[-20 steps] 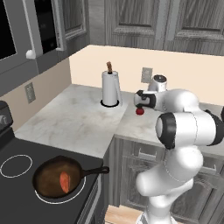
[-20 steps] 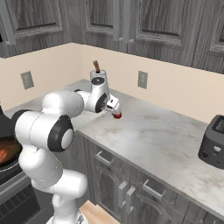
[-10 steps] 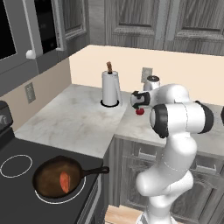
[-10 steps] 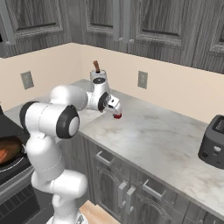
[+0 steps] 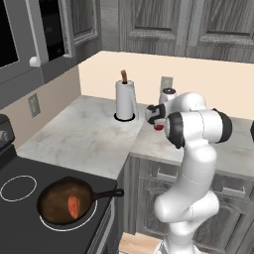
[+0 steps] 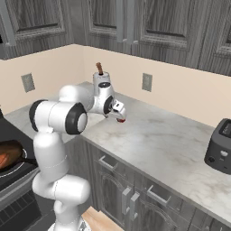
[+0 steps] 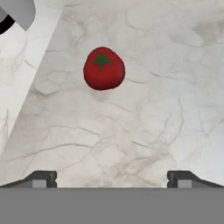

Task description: Put the sweet potato and tomato in the pan. Then turn on the front right burner and set the heat to medium.

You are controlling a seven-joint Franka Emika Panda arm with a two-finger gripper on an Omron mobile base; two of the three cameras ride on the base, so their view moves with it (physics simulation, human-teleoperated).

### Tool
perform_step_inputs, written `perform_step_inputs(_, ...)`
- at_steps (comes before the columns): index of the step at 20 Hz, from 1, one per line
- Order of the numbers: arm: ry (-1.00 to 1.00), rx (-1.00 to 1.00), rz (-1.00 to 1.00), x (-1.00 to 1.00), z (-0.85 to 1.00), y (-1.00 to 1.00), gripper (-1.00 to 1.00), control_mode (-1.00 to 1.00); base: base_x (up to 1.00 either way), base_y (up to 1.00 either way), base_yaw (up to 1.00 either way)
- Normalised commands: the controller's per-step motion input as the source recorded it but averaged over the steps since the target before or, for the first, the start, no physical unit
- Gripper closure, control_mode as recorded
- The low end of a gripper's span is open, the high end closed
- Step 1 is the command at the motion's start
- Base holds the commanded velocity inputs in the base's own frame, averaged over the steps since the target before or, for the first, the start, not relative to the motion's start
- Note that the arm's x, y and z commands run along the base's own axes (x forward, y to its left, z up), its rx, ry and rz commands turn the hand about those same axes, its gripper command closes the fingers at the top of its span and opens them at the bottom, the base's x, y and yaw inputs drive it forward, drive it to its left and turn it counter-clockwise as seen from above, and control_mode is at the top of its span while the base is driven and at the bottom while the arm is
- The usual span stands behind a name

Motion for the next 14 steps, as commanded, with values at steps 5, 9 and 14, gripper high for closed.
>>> perform_step_inputs(5, 0.04, 0.0, 0.0, 0.3, -0.23, -0.06, -1.0, -1.0, 0.0, 0.0, 0.0)
perform_step_inputs(9, 0.03, 0.0, 0.0, 0.26, -0.21, -0.07, -1.0, -1.0, 0.0, 0.0, 0.0)
perform_step_inputs(14, 0.03, 0.0, 0.0, 0.24, -0.19, -0.07, -1.0, -1.0, 0.0, 0.0, 0.0)
